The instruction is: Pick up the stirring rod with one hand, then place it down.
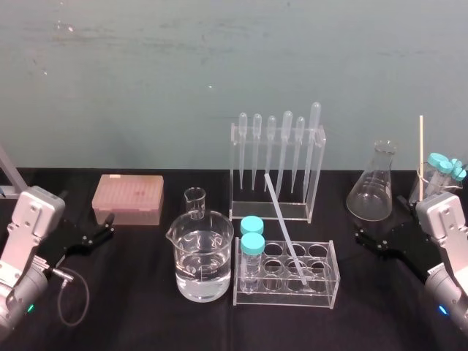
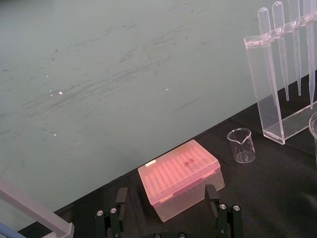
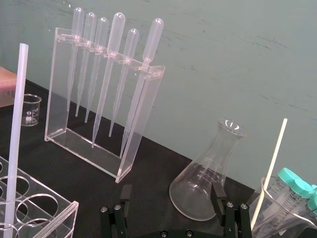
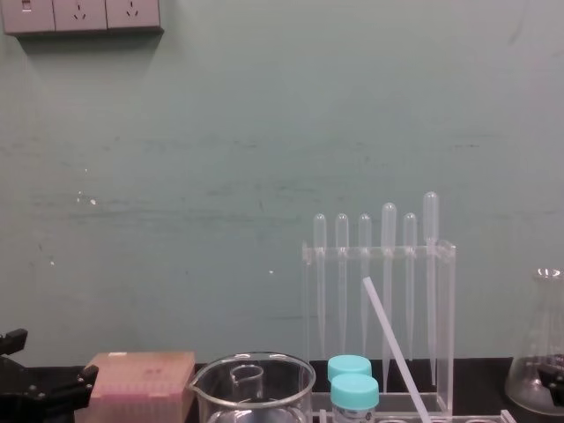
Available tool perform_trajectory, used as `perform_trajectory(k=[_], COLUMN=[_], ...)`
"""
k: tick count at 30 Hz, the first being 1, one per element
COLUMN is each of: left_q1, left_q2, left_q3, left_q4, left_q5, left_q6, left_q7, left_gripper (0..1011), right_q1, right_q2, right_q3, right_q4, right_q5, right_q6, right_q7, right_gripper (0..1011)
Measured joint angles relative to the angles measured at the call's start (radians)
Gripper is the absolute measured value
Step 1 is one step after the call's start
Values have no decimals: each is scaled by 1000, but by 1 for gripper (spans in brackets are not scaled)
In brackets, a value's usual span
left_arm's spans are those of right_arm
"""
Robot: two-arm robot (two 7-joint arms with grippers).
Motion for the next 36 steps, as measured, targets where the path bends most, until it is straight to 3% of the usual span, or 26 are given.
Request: perform_trajectory(k=[19, 22, 26, 31, 36], left_q1=[0, 0, 0, 0, 0], left_q2=[0, 0, 0, 0, 0], left_q3=[0, 0, 0, 0, 0], left_q4=[0, 0, 0, 0, 0], left_q5=[0, 0, 0, 0, 0], left_q6=[0, 0, 0, 0, 0], left_q7=[0, 0, 0, 0, 0], left_gripper=[1000, 1000, 1000, 1000, 1000], right_q1=[1, 3, 6, 22, 54], right_q2=[1, 1, -5, -21, -39], right_q3=[6, 21, 61, 93, 87], right_q4=[0, -9, -49, -99, -118], right_q5=[8, 42, 178, 343, 408], right_q6=[-4, -5, 48, 174, 264], right_q7=[21, 65, 191, 343, 428], right_gripper=[1004, 1004, 1004, 1004, 1004])
